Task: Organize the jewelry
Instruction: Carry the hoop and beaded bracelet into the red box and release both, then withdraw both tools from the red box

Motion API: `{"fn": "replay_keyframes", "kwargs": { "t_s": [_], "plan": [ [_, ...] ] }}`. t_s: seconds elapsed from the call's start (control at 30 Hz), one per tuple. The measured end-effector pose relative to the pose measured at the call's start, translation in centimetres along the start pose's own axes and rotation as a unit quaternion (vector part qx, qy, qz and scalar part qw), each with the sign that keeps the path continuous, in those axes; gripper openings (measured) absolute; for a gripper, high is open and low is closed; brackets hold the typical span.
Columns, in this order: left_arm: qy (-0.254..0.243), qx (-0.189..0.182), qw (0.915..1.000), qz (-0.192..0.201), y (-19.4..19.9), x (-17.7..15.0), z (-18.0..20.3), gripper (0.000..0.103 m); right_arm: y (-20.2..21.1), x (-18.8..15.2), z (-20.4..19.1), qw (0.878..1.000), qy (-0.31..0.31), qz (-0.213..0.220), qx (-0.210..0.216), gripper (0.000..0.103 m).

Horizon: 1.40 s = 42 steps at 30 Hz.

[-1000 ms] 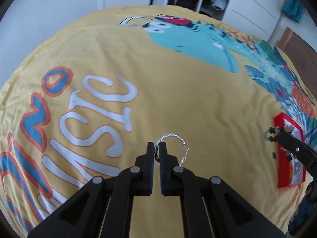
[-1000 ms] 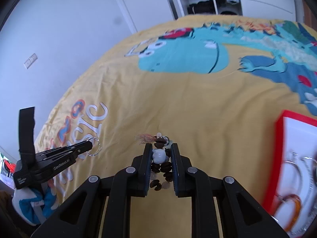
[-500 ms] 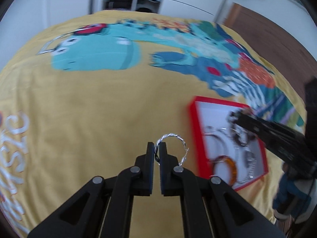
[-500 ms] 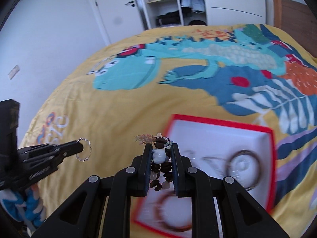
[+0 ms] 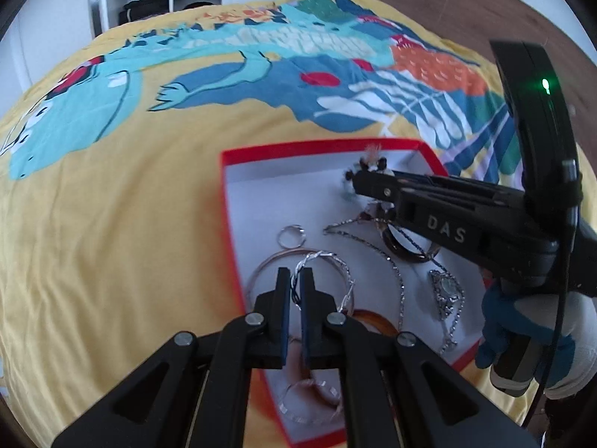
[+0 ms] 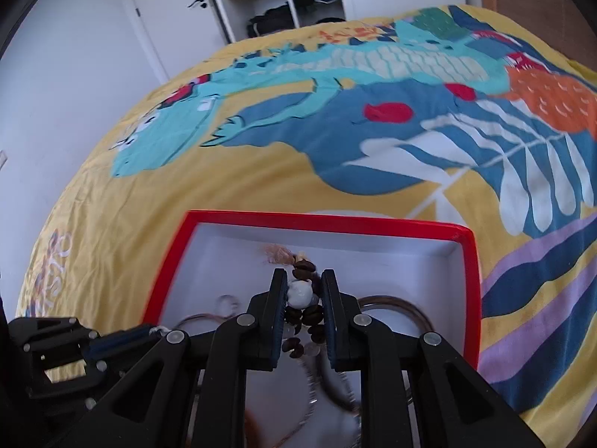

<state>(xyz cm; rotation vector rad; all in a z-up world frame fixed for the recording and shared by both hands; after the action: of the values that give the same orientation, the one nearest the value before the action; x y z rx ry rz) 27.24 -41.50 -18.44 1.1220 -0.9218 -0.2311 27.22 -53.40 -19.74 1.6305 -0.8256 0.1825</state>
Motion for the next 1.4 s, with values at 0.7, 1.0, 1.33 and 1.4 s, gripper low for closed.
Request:
{"fn": "replay_keyframes", "kwargs": {
  "t_s": [0.7,1.0,1.33,1.4],
  "plan": [
    [0.046,-0.017,0.9987,-0.010,0.2,-0.4,-0.6,0.017,2.8,0.2,0.1,1.000,-0.012,0.020,-0.014,0.037],
    [0.074,0.021,0.9968,0.024,8.1,-1.9,-2.0,0.031,9.7,-1.8,-2.7,0.998,-0.032,0.058,-0.024,0.044],
    [0.096,0.121,0.9846,0.082,20.7,-6.4,-4.8,0.045,18.6,-7.3,-12.0,0.996,0.011,0.093,-0.010,0.066],
    [0.106,0.137,0.9805,0.093,23.4,-7.7,-5.5,0.047,20.3,-8.4,-13.7,0.994,0.019,0.104,-0.016,0.074]
  ]
}}
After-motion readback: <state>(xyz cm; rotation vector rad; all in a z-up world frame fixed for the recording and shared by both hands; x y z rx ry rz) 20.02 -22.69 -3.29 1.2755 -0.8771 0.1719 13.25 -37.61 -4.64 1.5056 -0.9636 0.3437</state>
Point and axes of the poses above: each gripper's, at about its wrist camera, not at the fingertips, and y roughly against the way its jaws point, z to its right, x to its top, the point moved 7 cm from there along -y, roughly the way its jaws point, and after that the axes turned 3 degrees about -y, right-handed, at the moved point
